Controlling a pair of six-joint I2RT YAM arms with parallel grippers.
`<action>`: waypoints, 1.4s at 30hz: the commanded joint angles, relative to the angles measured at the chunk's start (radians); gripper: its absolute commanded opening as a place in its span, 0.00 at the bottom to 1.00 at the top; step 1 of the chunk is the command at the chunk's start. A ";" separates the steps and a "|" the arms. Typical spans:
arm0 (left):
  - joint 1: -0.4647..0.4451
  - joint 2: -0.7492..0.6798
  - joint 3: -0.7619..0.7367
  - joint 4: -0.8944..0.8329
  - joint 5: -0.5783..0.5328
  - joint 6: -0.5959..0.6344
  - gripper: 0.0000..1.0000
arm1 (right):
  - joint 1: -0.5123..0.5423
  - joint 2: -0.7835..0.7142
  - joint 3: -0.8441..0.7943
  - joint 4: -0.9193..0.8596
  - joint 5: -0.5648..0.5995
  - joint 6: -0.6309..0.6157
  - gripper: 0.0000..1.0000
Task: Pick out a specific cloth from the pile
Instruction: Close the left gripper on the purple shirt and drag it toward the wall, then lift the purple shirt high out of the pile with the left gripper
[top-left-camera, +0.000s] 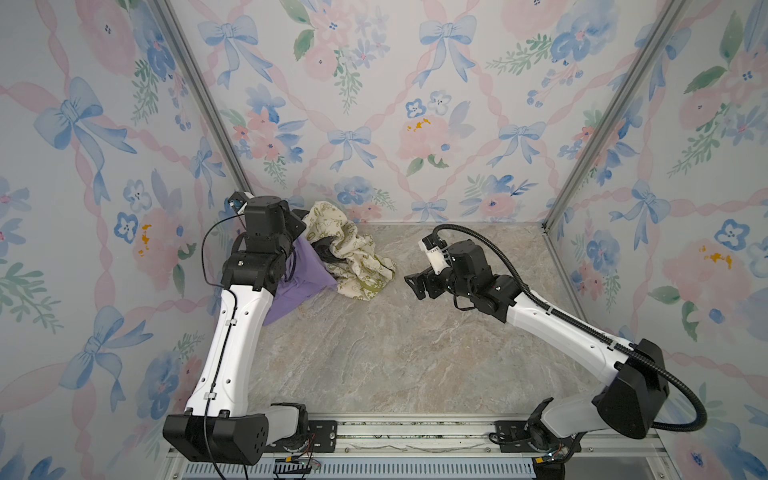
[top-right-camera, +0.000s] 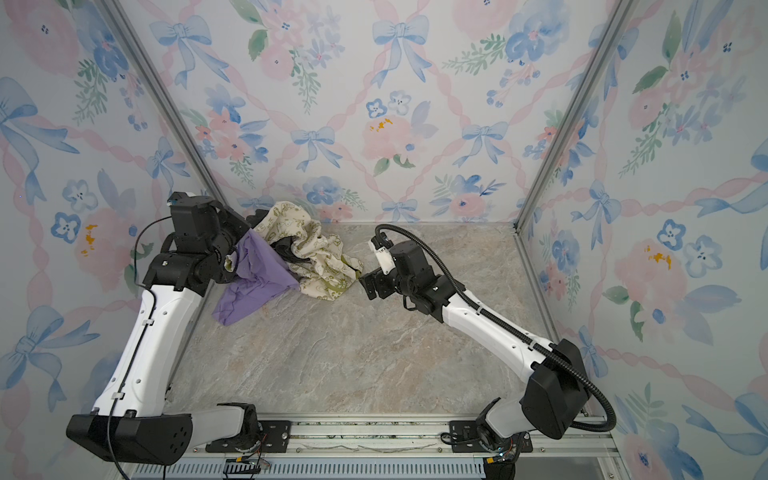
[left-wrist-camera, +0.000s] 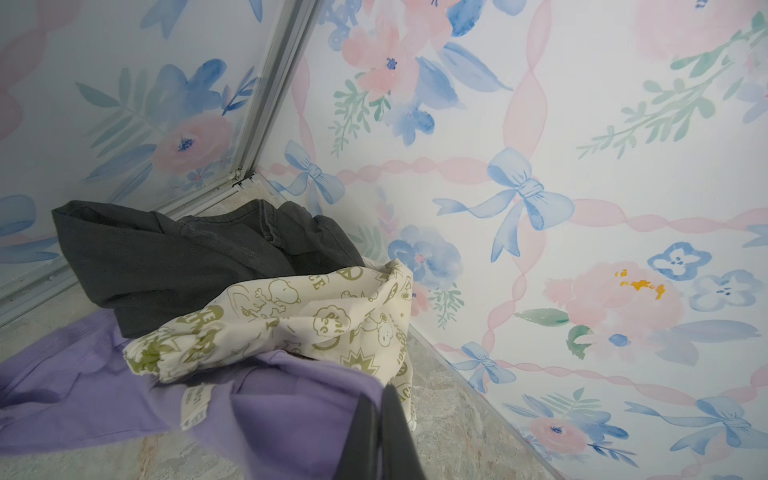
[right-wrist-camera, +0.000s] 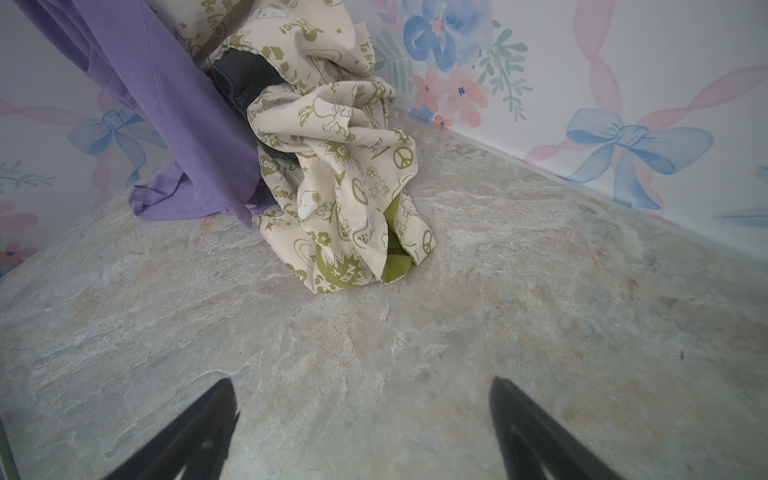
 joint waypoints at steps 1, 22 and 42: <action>0.007 -0.045 0.066 0.132 0.011 0.005 0.00 | 0.013 0.007 0.031 -0.004 -0.016 -0.017 0.97; 0.007 -0.062 0.134 0.467 0.176 0.074 0.00 | 0.018 -0.005 0.030 -0.013 -0.013 -0.021 0.97; -0.052 0.073 0.200 0.666 0.574 0.043 0.00 | 0.015 -0.048 0.054 -0.018 0.037 -0.062 0.97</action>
